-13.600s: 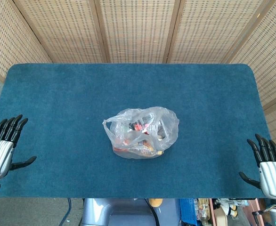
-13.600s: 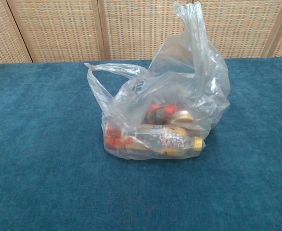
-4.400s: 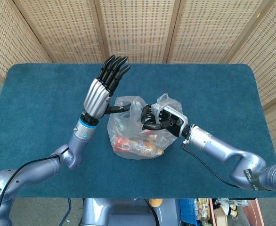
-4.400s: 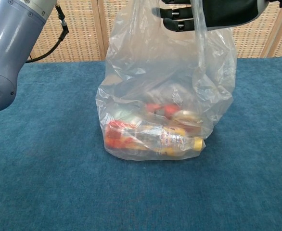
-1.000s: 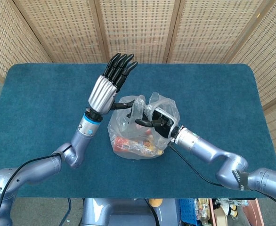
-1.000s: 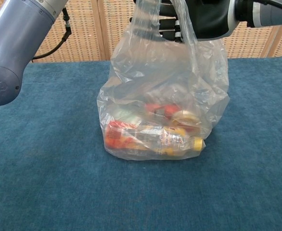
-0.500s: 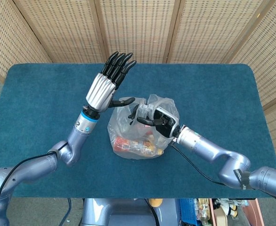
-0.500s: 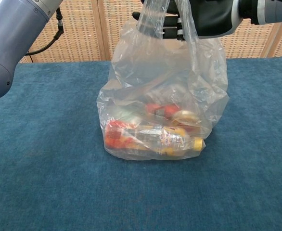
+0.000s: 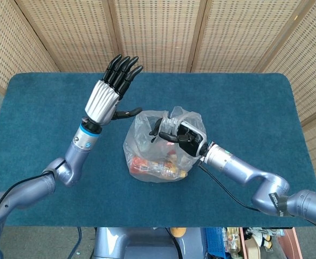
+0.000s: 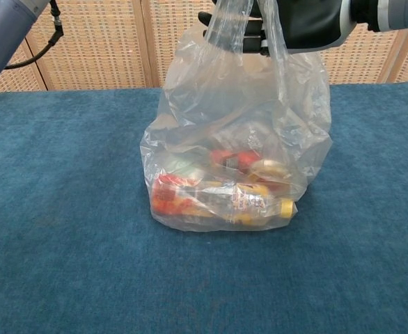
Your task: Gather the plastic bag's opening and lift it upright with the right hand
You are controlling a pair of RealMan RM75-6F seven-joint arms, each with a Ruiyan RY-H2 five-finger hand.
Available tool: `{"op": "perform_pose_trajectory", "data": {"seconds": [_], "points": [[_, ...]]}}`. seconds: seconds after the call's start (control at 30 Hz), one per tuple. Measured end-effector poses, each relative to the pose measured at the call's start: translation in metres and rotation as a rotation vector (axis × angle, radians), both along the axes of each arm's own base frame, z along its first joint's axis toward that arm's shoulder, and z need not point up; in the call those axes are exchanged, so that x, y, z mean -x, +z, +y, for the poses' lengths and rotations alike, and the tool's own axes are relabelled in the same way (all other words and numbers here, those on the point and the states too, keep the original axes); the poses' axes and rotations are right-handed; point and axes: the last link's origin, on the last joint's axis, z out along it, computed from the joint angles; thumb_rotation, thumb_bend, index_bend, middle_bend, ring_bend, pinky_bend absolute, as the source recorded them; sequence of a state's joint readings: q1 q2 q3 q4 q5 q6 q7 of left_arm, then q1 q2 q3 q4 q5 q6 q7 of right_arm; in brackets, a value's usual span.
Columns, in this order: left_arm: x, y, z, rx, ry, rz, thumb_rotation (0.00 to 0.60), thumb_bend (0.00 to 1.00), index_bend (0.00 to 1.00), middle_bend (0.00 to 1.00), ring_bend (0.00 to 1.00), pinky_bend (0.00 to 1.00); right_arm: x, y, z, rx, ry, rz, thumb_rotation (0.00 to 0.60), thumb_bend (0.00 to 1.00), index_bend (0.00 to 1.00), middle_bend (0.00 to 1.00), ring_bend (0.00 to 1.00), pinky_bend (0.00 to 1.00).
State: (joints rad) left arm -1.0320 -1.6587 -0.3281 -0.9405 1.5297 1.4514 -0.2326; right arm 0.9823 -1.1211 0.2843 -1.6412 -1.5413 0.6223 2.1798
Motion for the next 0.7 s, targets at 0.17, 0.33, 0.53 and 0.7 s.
{"op": "perform_pose_trajectory", "data": {"seconds": [0.17,0.33,0.53,0.7], "points": [[0.024,0.015,0.006,-0.016,0.045,0.019,0.600,0.08,0.00,0.00,0.00,0.01,0.000,0.003,-0.001,0.007,-0.006,0.000,0.600,0.36,0.46,0.53,0.34,0.35],[0.054,0.035,0.011,-0.041,0.120,0.037,0.600,0.08,0.00,0.00,0.00,0.00,-0.002,0.008,-0.002,0.014,-0.016,-0.002,0.600,0.30,0.44,0.53,0.33,0.36],[0.105,0.063,0.003,-0.060,0.234,0.057,0.600,0.09,0.00,0.00,0.00,0.00,-0.010,0.016,-0.004,0.021,-0.037,-0.014,0.600,0.10,0.42,0.53,0.34,0.37],[0.148,0.079,-0.014,-0.042,0.329,0.059,0.600,0.09,0.00,0.00,0.00,0.00,-0.017,0.023,-0.006,0.037,-0.049,0.007,0.600,0.00,0.42,0.58,0.42,0.45]]}}
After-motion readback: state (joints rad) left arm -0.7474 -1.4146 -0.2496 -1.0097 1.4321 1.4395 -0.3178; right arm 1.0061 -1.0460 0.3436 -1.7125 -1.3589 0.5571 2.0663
